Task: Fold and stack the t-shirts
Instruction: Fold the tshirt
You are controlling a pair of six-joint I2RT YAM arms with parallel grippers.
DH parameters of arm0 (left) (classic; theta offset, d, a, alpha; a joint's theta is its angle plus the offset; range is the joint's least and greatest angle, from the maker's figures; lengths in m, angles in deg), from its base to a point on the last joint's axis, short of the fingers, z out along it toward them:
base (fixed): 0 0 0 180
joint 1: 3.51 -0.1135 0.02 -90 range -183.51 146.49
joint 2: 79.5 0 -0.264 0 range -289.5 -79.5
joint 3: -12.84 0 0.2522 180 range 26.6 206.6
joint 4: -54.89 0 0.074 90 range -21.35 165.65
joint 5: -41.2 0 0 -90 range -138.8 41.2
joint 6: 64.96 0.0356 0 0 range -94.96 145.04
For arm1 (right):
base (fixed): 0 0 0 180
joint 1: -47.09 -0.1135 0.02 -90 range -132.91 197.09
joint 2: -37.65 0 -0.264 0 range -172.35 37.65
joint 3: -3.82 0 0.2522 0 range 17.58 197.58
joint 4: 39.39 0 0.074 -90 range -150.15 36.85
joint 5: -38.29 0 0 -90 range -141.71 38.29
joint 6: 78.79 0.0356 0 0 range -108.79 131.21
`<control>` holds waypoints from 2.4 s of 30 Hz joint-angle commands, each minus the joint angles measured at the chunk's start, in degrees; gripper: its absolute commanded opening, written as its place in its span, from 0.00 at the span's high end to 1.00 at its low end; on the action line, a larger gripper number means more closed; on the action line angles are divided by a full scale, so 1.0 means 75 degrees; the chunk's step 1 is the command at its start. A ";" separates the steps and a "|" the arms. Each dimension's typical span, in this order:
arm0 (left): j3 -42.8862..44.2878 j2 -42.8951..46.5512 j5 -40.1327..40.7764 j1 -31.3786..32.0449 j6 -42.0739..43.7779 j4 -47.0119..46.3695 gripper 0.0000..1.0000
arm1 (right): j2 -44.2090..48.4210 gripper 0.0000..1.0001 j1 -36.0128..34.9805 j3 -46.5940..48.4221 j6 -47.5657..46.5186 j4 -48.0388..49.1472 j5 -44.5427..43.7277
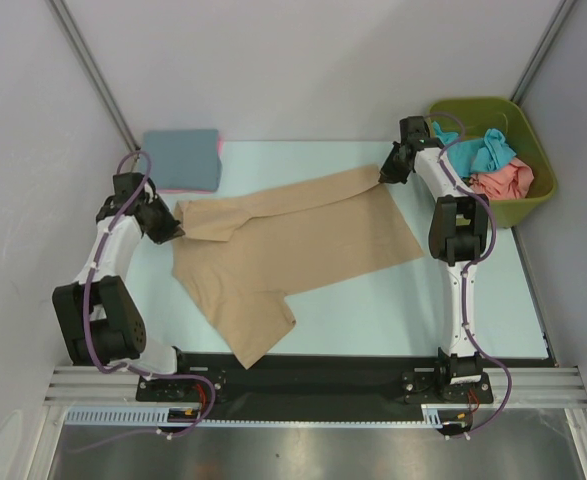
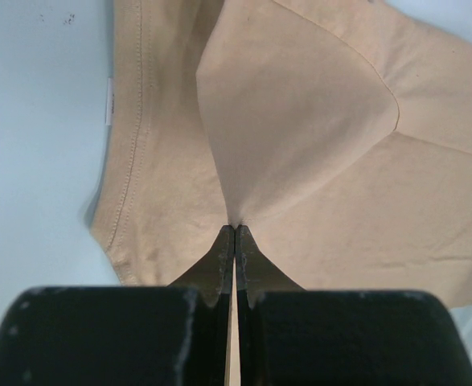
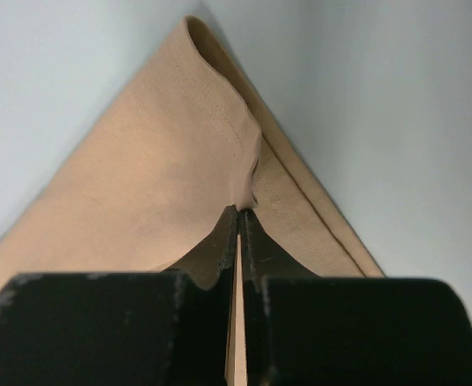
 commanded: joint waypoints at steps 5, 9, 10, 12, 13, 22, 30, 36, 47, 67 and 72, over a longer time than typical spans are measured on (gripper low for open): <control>-0.0694 0.0820 -0.0170 -0.0086 -0.0140 -0.0219 1.00 | 0.0351 0.97 -0.0067 0.0076 -0.0144 -0.0039 -0.0106; -0.0916 0.0984 -0.0077 -0.0086 -0.0105 -0.0219 1.00 | 0.0351 0.97 -0.0079 0.0065 -0.0144 -0.0039 -0.0105; -0.0998 0.0961 -0.0065 -0.0086 -0.0047 -0.0243 0.99 | 0.0339 0.97 -0.0090 0.0053 -0.0144 -0.0039 -0.0094; -0.0987 0.0844 0.0029 -0.0086 0.0000 -0.0208 1.00 | 0.0315 0.96 -0.0102 0.0065 -0.0155 -0.0027 -0.0059; -0.0976 0.0786 0.0041 -0.0086 0.0000 -0.0220 1.00 | 0.0304 0.96 -0.0114 0.0065 -0.0144 -0.0050 -0.0059; -0.0602 0.0551 0.0707 -0.0086 0.0059 -0.0314 0.47 | 0.0257 0.86 -0.0196 -0.0005 -0.0108 -0.0775 -0.0619; 0.1154 -0.0455 0.1096 -0.0121 0.0293 -0.0360 0.37 | 0.0433 0.67 -0.0278 0.0412 -0.0612 -0.0871 -0.1781; 0.2372 -0.1990 0.0826 -0.0144 0.0889 -0.0712 0.38 | -0.0141 0.45 -0.0348 0.1435 -0.1549 -0.0323 -0.1255; 0.3255 -0.3785 0.0826 -0.0144 0.1125 -0.1052 0.50 | -0.0505 0.32 -0.0360 0.1365 -0.1773 0.1320 -0.0445; 0.3864 -0.4746 0.0720 -0.0144 0.0305 -0.1462 0.54 | -0.0763 0.30 -0.0196 0.1248 -0.1620 0.1601 -0.0305; 0.4040 -0.4910 0.0790 -0.0144 0.0305 -0.1380 0.66 | -0.0903 0.30 -0.0196 0.1389 -0.1609 0.1637 -0.0316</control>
